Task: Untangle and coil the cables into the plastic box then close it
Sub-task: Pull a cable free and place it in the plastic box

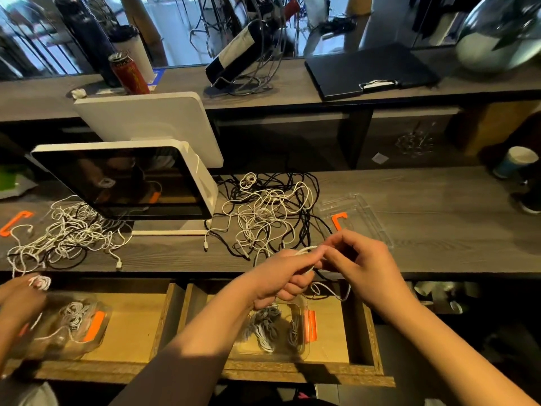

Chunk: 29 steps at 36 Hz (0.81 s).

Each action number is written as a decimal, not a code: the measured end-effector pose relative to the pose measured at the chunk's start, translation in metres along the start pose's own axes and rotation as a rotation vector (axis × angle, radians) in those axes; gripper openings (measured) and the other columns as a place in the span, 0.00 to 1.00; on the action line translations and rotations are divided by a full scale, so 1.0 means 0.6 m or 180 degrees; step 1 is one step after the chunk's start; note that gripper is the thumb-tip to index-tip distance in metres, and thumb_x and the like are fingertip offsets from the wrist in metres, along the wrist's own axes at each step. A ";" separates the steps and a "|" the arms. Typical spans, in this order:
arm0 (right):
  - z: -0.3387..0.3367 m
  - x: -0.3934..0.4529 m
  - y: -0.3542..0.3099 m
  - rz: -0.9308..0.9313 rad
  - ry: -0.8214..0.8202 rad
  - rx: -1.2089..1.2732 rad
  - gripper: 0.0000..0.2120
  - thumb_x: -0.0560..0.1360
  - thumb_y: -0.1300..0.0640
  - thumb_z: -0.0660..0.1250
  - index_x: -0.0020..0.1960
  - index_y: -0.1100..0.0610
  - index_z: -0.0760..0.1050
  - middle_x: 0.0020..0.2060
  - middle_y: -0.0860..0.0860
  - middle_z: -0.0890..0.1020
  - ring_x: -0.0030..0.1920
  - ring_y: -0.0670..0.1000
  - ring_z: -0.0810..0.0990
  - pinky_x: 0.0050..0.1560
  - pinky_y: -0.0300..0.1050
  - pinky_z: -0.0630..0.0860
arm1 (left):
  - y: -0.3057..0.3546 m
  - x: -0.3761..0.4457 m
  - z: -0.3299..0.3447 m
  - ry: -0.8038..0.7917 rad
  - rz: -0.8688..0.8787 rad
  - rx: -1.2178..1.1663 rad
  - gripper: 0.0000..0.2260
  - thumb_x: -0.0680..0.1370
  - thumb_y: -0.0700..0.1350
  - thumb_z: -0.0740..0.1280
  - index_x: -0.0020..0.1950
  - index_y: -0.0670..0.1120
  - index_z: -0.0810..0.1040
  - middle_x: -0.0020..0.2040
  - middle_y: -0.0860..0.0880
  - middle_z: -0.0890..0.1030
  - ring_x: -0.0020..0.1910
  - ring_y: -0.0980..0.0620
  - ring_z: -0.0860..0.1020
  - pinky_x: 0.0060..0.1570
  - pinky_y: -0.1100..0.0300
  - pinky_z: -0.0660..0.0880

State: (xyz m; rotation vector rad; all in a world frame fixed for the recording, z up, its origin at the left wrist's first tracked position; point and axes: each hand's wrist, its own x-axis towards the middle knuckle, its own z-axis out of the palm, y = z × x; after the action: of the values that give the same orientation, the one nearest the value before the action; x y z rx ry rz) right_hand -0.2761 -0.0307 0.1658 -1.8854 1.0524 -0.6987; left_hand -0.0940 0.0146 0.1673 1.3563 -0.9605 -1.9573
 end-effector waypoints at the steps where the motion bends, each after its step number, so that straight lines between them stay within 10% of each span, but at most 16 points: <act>1: 0.003 -0.002 0.000 -0.0020 0.0037 -0.0052 0.09 0.74 0.47 0.67 0.49 0.50 0.80 0.38 0.48 0.83 0.40 0.47 0.82 0.43 0.54 0.80 | 0.000 -0.001 0.003 0.0085 0.0072 0.0135 0.16 0.80 0.60 0.61 0.52 0.47 0.72 0.28 0.54 0.64 0.23 0.59 0.59 0.22 0.67 0.54; 7: 0.013 -0.003 -0.002 0.0094 0.0340 0.0114 0.05 0.75 0.49 0.69 0.44 0.49 0.77 0.35 0.49 0.80 0.36 0.47 0.77 0.36 0.43 0.76 | -0.001 0.000 0.024 0.0651 0.0496 0.0571 0.18 0.84 0.58 0.55 0.43 0.47 0.74 0.29 0.53 0.69 0.25 0.58 0.63 0.26 0.64 0.60; 11: 0.025 -0.006 0.003 0.0211 0.0389 0.0238 0.09 0.76 0.46 0.66 0.41 0.50 0.75 0.31 0.48 0.76 0.31 0.44 0.72 0.33 0.39 0.70 | 0.002 0.000 0.021 0.0831 0.0754 -0.0124 0.16 0.85 0.56 0.54 0.62 0.57 0.79 0.37 0.50 0.77 0.30 0.57 0.71 0.28 0.65 0.65; 17: 0.046 -0.015 0.002 0.0207 0.0090 0.0315 0.06 0.81 0.50 0.61 0.49 0.42 0.77 0.40 0.40 0.82 0.39 0.42 0.80 0.38 0.37 0.75 | 0.006 0.005 0.029 0.0929 0.0996 -0.0921 0.21 0.82 0.60 0.53 0.66 0.55 0.79 0.57 0.42 0.84 0.61 0.45 0.80 0.66 0.51 0.74; 29: 0.081 -0.032 0.012 0.0743 -0.0266 0.0148 0.14 0.83 0.49 0.59 0.41 0.52 0.76 0.28 0.48 0.75 0.29 0.43 0.73 0.34 0.47 0.70 | 0.021 0.016 0.009 0.1060 0.1428 -0.2181 0.24 0.85 0.59 0.49 0.69 0.48 0.76 0.39 0.48 0.79 0.37 0.54 0.77 0.44 0.58 0.76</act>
State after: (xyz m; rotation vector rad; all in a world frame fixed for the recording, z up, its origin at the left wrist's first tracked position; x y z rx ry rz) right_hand -0.2507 0.0030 0.1345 -1.7029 1.1692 -0.5010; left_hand -0.1018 0.0011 0.1737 0.9213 -0.3334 -1.4522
